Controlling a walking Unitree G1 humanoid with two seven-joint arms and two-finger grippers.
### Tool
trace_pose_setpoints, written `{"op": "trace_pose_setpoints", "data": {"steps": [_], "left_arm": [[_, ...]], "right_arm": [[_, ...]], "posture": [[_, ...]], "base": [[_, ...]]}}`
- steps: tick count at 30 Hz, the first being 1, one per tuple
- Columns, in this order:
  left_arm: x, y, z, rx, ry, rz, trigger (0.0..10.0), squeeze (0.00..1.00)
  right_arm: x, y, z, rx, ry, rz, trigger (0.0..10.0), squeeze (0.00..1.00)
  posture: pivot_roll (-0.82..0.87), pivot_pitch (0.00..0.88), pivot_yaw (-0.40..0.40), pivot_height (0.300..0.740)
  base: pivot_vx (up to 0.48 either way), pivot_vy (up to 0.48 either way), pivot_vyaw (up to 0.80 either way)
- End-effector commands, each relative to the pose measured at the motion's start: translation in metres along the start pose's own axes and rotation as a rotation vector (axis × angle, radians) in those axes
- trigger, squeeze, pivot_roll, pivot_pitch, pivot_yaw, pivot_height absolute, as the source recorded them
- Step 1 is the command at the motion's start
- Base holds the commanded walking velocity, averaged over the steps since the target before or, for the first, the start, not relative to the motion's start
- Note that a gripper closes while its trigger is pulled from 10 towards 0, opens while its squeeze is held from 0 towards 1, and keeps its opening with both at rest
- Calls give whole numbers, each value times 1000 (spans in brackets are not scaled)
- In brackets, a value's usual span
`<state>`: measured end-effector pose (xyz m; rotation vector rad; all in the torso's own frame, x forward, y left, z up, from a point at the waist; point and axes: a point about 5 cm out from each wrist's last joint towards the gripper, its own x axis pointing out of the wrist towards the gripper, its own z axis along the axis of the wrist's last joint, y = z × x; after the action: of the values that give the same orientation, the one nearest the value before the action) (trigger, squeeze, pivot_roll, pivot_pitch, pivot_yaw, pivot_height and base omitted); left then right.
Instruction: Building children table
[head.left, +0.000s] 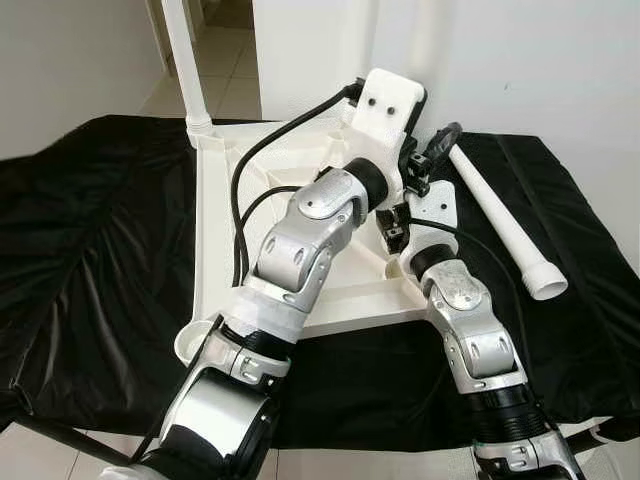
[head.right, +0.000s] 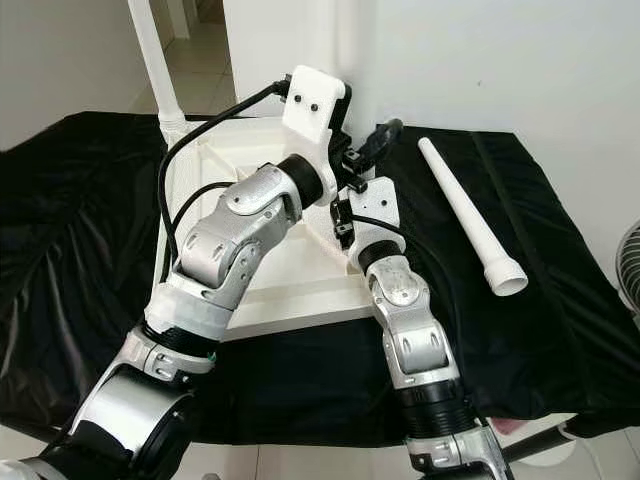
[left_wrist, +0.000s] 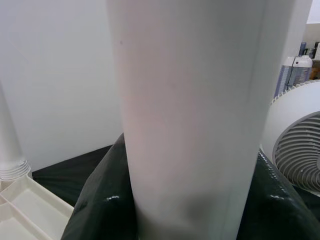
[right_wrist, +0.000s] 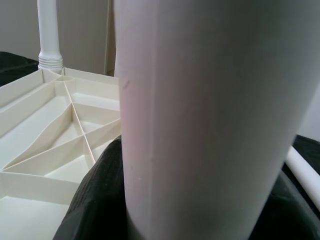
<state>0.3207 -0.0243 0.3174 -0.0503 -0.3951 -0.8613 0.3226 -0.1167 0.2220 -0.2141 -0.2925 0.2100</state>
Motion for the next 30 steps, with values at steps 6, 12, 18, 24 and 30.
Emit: {"op": "trace_pose_setpoints", "data": {"steps": [6,12,18,24,30], "left_arm": [[-1,2,6,-37,-26,33,10000,1000],[-2,2,9,-58,-39,17,10000,1000],[-4,0,9,-68,-35,-6,10000,1000],[-8,-2,6,-89,-19,-27,10000,1000],[-15,-3,3,-125,-12,-56,10000,0]], "right_arm": [[-3,1,-2,21,5,-17,10000,0],[-3,-1,-5,28,27,-42,10000,0],[-2,-3,-6,45,26,-71,10000,0],[-1,-7,-7,58,20,-115,10000,0],[-1,-15,-7,86,15,-171,10000,0]], "posture": [[-41,84,23,740],[-40,81,22,740],[-32,75,20,740],[-29,59,21,740],[-26,44,21,740]], "base": [[0,0,0],[0,0,0],[0,0,0],[0,0,0],[0,0,0]]}}
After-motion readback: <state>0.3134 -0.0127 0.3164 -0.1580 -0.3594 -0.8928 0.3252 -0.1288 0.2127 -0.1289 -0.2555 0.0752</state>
